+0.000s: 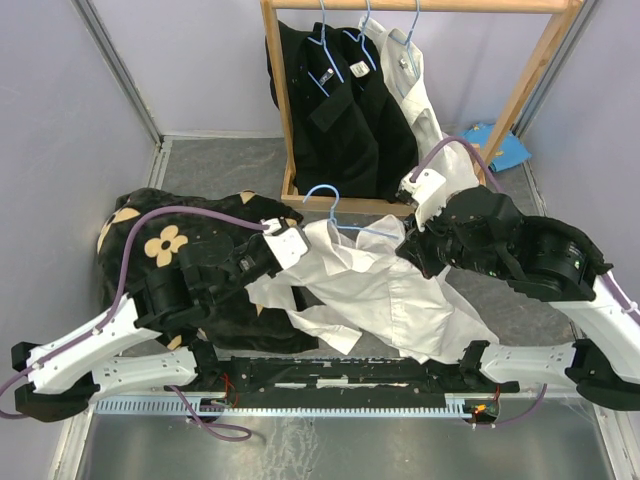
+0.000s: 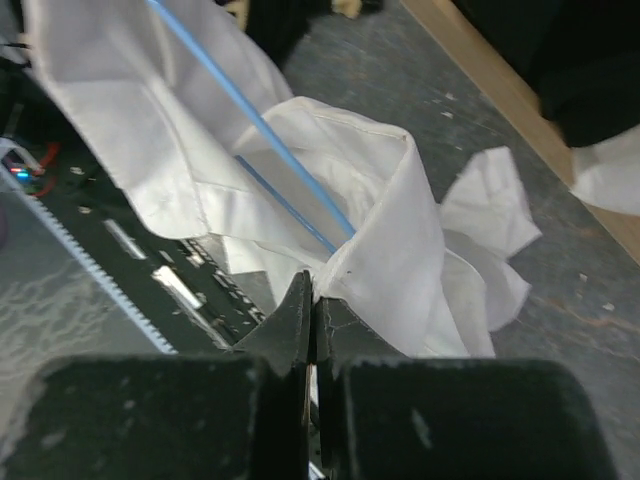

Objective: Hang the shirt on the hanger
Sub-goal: Hang the shirt on the hanger.

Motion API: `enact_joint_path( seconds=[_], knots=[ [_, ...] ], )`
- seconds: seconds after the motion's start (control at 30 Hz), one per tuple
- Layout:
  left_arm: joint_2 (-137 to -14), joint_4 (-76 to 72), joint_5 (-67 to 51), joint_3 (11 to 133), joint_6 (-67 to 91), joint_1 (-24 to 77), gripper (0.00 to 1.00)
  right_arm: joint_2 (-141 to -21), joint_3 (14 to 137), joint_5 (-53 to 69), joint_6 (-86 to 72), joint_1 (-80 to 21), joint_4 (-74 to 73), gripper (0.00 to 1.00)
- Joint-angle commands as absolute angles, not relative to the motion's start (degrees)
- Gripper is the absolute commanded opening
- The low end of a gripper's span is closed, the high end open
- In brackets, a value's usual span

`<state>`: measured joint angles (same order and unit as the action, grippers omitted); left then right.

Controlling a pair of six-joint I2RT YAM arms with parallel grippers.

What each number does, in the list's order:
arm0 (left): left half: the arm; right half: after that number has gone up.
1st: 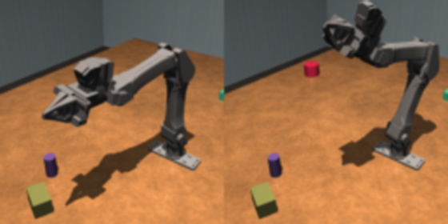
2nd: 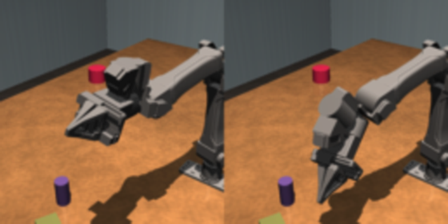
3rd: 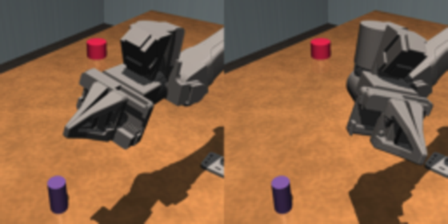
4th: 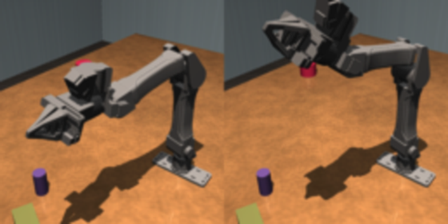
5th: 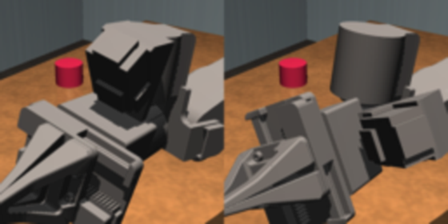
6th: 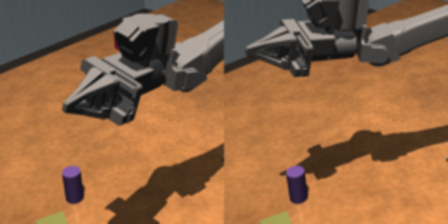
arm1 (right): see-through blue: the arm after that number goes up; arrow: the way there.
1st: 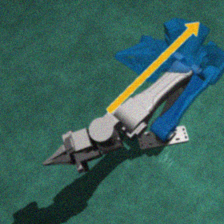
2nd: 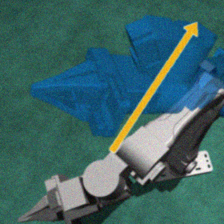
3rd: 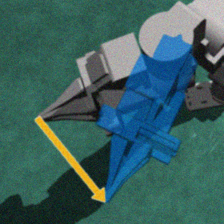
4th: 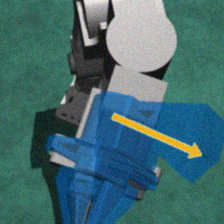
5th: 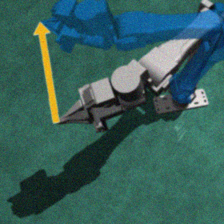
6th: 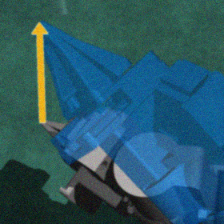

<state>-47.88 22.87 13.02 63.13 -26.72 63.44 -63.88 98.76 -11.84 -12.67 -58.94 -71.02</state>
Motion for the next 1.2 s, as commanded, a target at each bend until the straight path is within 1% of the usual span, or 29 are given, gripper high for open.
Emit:
enact_joint_path(
  seconds=[0.0,0.17,0.27,0.33,0.43,0.57,0.67,0.87,0.97,1.07,1.17],
  knots=[
    [-47.5,18.4,13.3,62.5,-22.0,63.2,0.03,-63.2,97.2,1.4,-17.1,-58.8,-59.8,0.00],
    [-48.9,14.0,16.1,61.3,-21.1,63.2,0.03,-64.6,92.0,12.9,-23.7,-58.9,-47.5,0.00],
    [-50.2,10.3,19.8,62.0,-23.7,63.2,0.03,-64.3,90.2,14.2,-26.9,-58.9,-39.7,0.00],
    [-51.5,8.1,22.8,63.5,-26.3,63.2,0.03,-64.5,92.9,10.5,-26.2,-58.9,-39.1,0.00],
    [-54.1,7.1,25.7,67.4,-31.3,63.1,0.03,-64.7,98.6,-0.8,-23.0,-58.8,-43.6,0.00],
    [-56.9,8.9,26.2,72.7,-36.2,62.3,0.03,-62.4,106.6,-18.8,-17.9,-58.9,-49.0,0.00],
    [-58.5,10.0,26.0,75.7,-37.1,60.3,0.03,-60.5,112.3,-25.9,-13.9,-58.9,-50.9,0.00],
    [-62.8,12.3,27.2,82.9,-38.2,57.6,0.03,-63.5,129.0,-32.2,-8.0,-58.9,-60.2,0.00],
    [-64.1,12.2,27.7,86.3,-39.7,57.2,0.03,-65.6,134.1,-34.6,-6.0,-58.8,-63.7,0.00],
    [-64.7,12.5,27.2,88.9,-40.6,57.1,0.03,-66.2,133.6,-34.0,-6.0,-58.8,-65.2,0.00],
    [-64.4,13.4,24.4,89.3,-39.4,57.1,0.03,-66.2,128.1,-30.8,-7.6,-58.8,-65.4,0.00]
  ],
)
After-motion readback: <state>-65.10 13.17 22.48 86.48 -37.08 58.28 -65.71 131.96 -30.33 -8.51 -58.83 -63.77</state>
